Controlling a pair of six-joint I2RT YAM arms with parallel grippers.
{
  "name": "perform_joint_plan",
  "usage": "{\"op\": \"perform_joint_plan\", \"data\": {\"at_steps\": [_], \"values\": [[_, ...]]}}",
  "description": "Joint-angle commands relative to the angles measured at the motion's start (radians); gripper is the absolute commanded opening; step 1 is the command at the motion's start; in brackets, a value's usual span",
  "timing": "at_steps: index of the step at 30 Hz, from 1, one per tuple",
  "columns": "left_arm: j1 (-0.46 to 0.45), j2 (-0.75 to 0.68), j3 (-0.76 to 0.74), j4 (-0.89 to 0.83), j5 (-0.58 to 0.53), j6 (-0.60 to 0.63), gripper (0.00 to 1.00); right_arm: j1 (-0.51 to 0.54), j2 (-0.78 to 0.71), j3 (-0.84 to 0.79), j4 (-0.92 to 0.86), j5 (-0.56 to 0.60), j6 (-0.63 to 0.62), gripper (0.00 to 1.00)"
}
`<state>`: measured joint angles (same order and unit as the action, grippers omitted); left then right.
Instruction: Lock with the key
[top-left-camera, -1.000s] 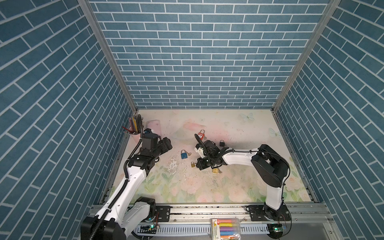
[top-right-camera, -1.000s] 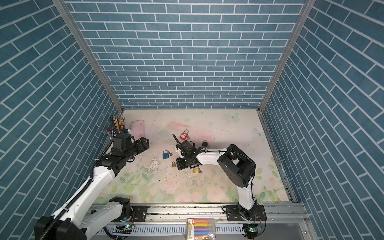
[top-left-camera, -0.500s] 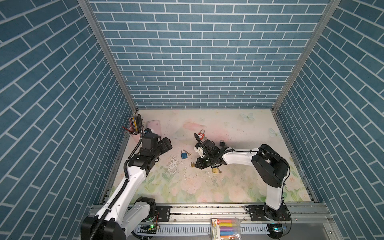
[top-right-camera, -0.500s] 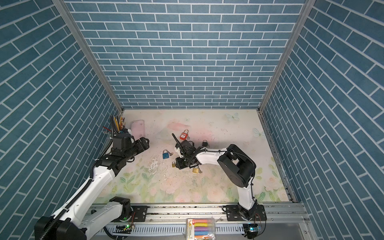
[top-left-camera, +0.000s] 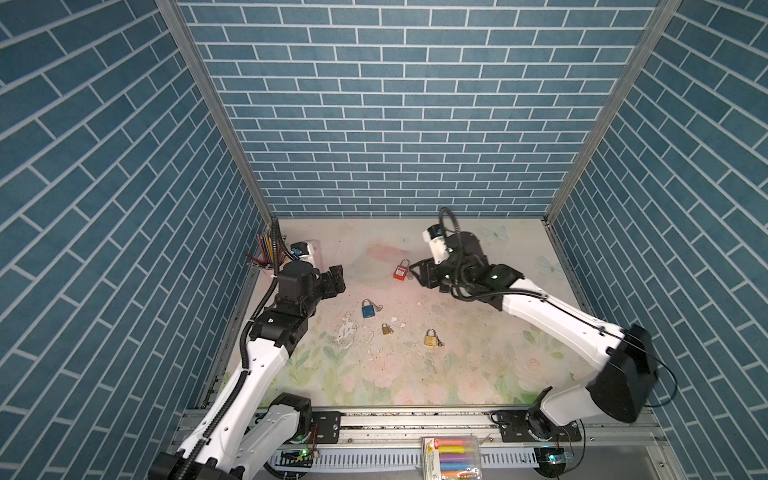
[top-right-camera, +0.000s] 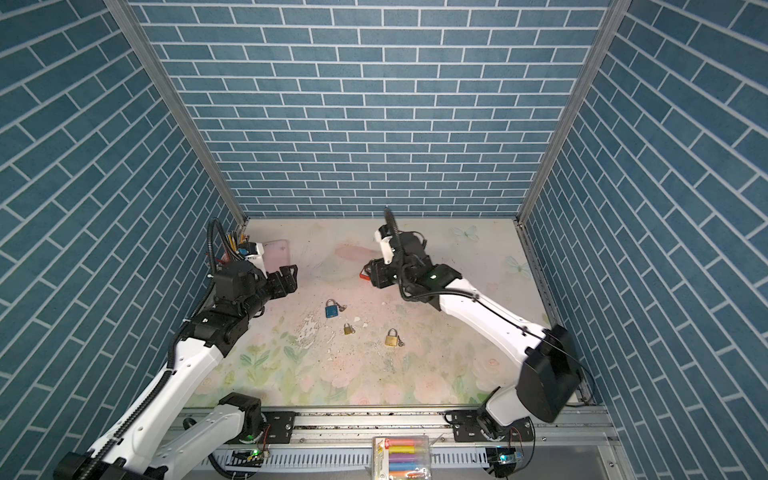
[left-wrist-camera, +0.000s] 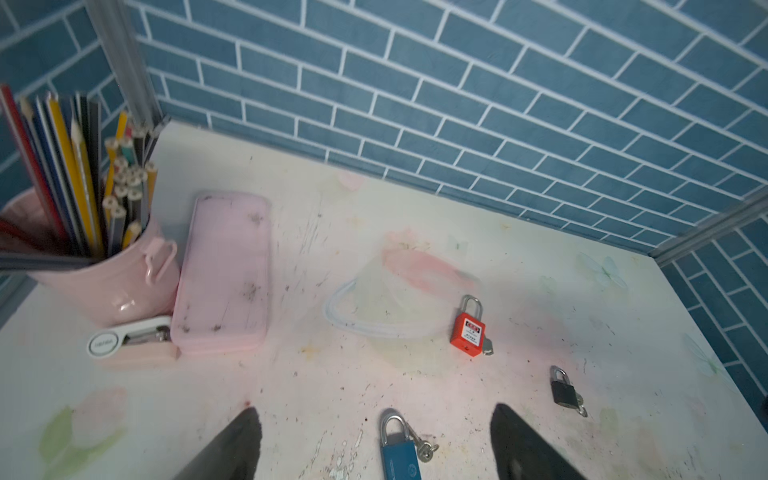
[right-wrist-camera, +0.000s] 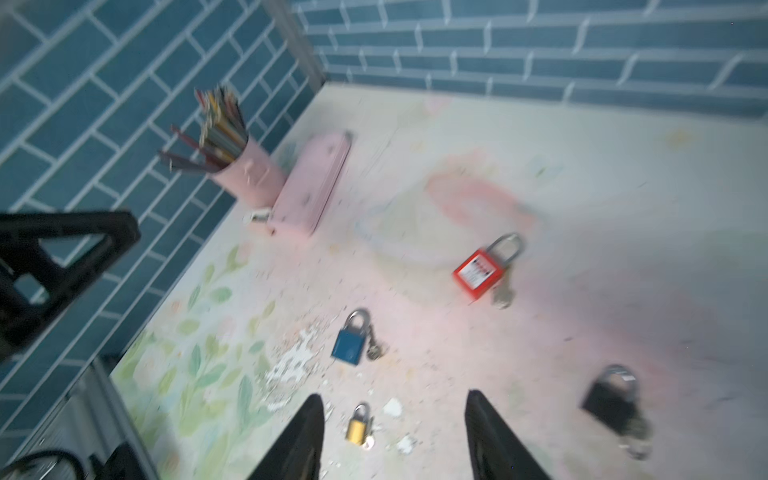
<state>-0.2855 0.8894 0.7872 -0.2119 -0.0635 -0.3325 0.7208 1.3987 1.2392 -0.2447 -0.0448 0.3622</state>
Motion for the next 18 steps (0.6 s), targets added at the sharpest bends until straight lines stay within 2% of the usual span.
{"op": "perform_joint_plan", "data": {"at_steps": [1, 4, 7, 10, 13, 15, 18], "values": [[-0.099, -0.063, -0.085, 0.200, -0.122, 0.294, 0.87, -0.126, -0.113, -0.097, -0.035, 0.162, -0.059, 0.61], [-0.155, -0.118, -0.239, 0.430, -0.112, 0.481, 0.87, -0.302, -0.234, -0.228, 0.008, 0.224, -0.018, 0.62], [-0.128, -0.114, -0.369, 0.627, -0.211, 0.459, 0.87, -0.477, -0.359, -0.415, 0.095, 0.328, 0.022, 0.62], [-0.021, -0.040, -0.421, 0.668, -0.188, 0.381, 0.87, -0.617, -0.487, -0.646, 0.260, 0.425, 0.020, 0.61], [0.060, 0.030, -0.479, 0.732, -0.212, 0.307, 0.87, -0.667, -0.578, -0.869, 0.484, 0.555, -0.034, 0.60], [0.078, 0.069, -0.516, 0.784, -0.226, 0.325, 0.87, -0.674, -0.604, -0.995, 0.640, 0.635, -0.061, 0.61], [0.102, 0.143, -0.567, 0.874, -0.269, 0.320, 0.87, -0.679, -0.550, -1.121, 0.862, 0.690, -0.083, 0.61]]}}
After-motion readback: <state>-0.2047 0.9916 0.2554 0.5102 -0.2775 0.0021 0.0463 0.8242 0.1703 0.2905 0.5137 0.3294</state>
